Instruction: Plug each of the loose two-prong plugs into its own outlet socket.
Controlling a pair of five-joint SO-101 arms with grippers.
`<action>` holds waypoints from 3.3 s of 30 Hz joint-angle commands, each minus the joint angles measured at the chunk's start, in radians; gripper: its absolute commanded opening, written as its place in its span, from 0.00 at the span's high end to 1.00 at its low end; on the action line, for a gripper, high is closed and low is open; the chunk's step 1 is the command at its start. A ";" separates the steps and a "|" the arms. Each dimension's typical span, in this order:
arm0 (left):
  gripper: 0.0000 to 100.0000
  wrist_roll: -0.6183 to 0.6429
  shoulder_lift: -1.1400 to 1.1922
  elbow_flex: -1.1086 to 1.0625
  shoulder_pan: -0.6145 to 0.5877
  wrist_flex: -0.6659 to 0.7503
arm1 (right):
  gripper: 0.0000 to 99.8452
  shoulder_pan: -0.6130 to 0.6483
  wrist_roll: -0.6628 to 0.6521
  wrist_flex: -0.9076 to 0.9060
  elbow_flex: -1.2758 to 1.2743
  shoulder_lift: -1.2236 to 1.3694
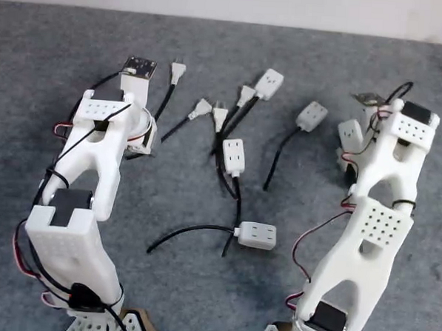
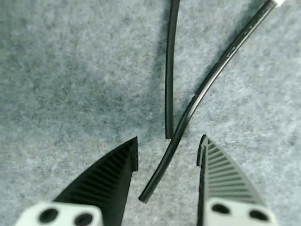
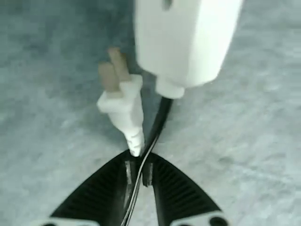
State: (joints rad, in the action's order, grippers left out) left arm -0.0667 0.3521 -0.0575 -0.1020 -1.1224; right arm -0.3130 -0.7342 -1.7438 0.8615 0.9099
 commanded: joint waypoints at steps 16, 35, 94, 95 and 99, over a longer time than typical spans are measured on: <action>0.78 0.003 -0.007 0.002 0.015 0.005 | 0.87 -0.091 -0.313 -0.016 -0.348 -0.374; 0.78 0.003 -0.007 0.002 0.008 0.003 | 0.87 0.314 -0.127 0.085 -0.354 -0.372; 0.78 0.003 -0.008 -0.012 0.015 0.003 | 0.99 0.272 -0.051 0.444 -1.063 -0.587; 0.78 0.003 -0.008 -0.012 0.015 0.003 | 0.99 0.280 -0.041 0.429 -1.075 -0.588; 0.78 0.003 -0.016 -0.012 0.015 0.003 | 0.99 0.288 0.037 0.417 -1.084 -0.602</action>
State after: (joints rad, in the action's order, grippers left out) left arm -0.0667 0.3521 -0.0821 -0.1005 -1.1224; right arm -0.0537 -0.7342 -1.2896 -0.1987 0.3452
